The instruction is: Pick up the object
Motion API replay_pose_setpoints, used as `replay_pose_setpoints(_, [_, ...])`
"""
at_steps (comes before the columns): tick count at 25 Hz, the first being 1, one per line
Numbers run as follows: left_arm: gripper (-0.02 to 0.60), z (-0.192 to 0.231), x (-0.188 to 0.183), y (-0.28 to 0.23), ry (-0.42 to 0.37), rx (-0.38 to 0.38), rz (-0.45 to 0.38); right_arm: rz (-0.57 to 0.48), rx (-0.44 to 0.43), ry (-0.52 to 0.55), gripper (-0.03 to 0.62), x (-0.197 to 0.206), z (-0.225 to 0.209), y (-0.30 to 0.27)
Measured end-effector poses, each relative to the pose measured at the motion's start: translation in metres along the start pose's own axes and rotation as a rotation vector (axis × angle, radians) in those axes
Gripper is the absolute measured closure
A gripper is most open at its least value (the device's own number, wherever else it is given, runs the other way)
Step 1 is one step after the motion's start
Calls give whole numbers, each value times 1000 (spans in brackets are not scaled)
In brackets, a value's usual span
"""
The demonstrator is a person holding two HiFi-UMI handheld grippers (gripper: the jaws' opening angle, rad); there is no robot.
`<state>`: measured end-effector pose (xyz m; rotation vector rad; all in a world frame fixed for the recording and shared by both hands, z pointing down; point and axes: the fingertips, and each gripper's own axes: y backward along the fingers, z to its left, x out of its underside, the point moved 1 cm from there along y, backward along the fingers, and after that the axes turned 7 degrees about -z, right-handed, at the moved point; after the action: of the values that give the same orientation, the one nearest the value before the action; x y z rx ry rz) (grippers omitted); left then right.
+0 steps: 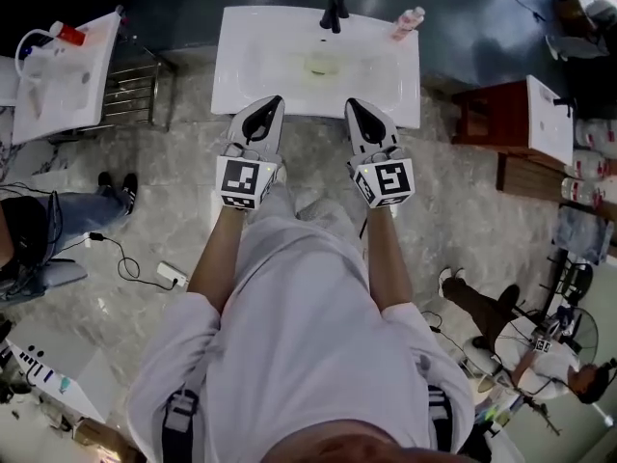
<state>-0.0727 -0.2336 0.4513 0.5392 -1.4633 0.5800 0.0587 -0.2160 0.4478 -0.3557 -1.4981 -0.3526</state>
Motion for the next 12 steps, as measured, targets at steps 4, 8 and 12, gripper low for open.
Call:
replay_pose_setpoints(4, [581, 15, 10, -28, 20, -3, 19, 22, -7, 13, 592, 6, -18, -32])
replay_pose_setpoints(8, [581, 24, 12, -49, 15, -15, 25, 30, -10, 22, 592, 11, -35, -47])
replay_pose_setpoints(12, [581, 29, 6, -59, 10, -39, 23, 72, -36, 46, 592, 29, -48, -54])
